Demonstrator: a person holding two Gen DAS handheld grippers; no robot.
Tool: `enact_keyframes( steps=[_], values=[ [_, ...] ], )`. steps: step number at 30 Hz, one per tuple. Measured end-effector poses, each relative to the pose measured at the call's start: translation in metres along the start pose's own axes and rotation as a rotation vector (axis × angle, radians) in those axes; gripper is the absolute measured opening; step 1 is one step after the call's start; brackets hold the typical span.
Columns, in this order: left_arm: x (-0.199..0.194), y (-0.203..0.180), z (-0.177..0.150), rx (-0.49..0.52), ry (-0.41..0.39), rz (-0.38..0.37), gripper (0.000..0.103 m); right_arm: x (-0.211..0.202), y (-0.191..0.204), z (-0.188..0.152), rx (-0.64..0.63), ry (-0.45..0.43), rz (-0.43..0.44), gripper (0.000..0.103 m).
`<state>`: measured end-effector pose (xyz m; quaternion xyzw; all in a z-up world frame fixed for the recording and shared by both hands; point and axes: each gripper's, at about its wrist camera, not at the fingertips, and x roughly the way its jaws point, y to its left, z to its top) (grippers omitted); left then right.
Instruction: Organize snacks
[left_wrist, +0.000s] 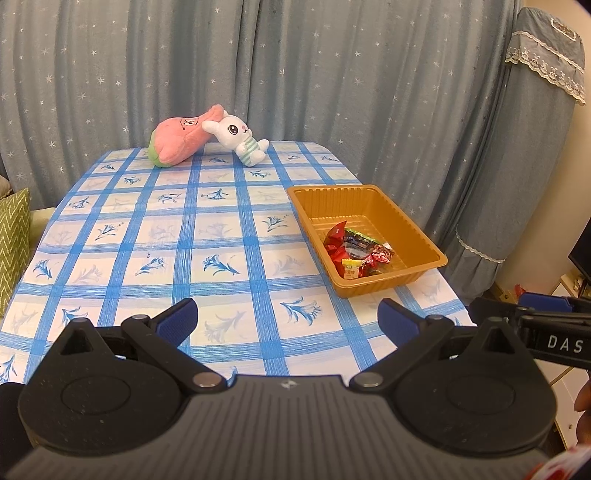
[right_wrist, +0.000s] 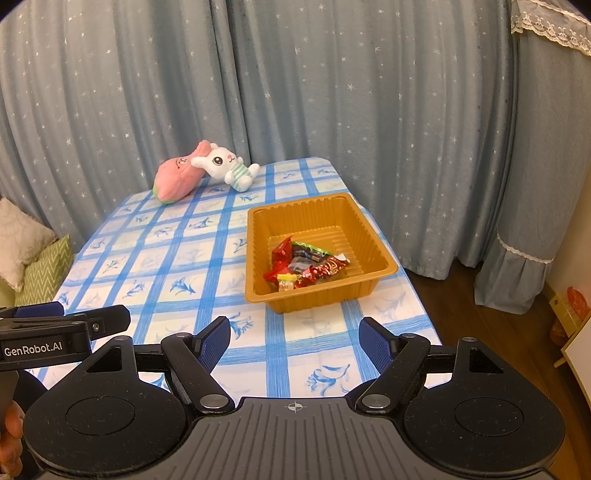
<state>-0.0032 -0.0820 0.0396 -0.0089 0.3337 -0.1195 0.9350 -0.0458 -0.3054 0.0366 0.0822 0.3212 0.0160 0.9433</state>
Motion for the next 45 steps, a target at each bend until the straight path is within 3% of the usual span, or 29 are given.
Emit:
enact_keyframes(
  steps=[45],
  values=[
    [0.0006,-0.0012,-0.0003,-0.002,0.000,0.000,0.103,-0.0015,-0.0037,0.0023,0.006,-0.001,0.000,0.076]
  ],
)
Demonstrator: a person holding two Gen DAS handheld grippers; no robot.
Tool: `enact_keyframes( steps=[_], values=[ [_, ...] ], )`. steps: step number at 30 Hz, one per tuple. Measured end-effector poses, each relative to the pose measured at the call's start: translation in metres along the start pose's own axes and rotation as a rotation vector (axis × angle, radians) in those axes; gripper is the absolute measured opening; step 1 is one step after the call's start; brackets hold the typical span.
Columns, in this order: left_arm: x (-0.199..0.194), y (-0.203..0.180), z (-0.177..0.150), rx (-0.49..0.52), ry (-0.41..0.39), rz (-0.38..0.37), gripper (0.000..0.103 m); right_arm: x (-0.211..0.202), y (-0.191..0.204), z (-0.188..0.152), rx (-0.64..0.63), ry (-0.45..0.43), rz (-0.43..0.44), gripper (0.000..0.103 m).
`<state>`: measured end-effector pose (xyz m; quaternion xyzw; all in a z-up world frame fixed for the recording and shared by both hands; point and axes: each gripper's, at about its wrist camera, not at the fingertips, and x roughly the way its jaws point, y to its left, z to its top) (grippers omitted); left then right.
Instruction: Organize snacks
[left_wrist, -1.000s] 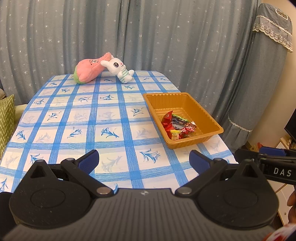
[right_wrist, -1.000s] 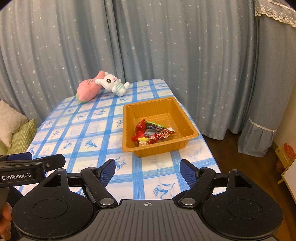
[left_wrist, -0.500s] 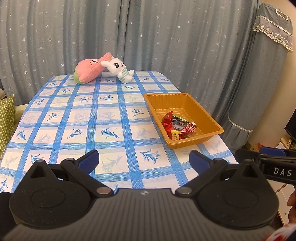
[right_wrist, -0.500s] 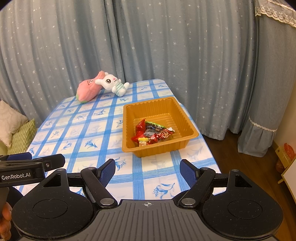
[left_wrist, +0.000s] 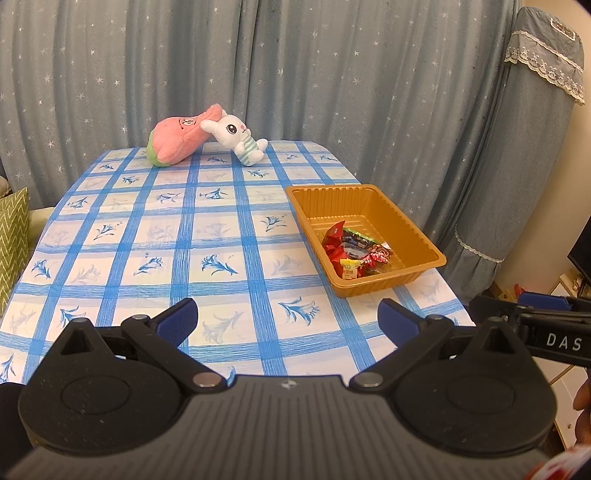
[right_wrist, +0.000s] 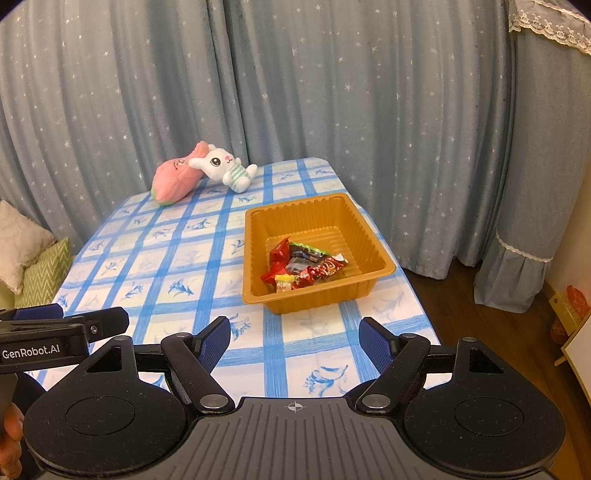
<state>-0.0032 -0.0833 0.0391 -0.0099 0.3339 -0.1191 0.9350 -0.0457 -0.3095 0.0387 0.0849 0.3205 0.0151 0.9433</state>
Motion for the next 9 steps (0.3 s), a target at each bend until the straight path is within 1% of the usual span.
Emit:
enact_keyframes(
  steps=[5,9],
  values=[
    [-0.0002,-0.0003,0.0001,0.006,-0.007,-0.001,0.103,0.0001,-0.0003,0.0000,0.000,0.001,0.000,0.076],
    [0.0011,-0.0081,-0.0019,0.013,-0.014,-0.008,0.103,0.0001,-0.0004,0.0000,0.001,-0.001,0.001,0.076]
  ],
)
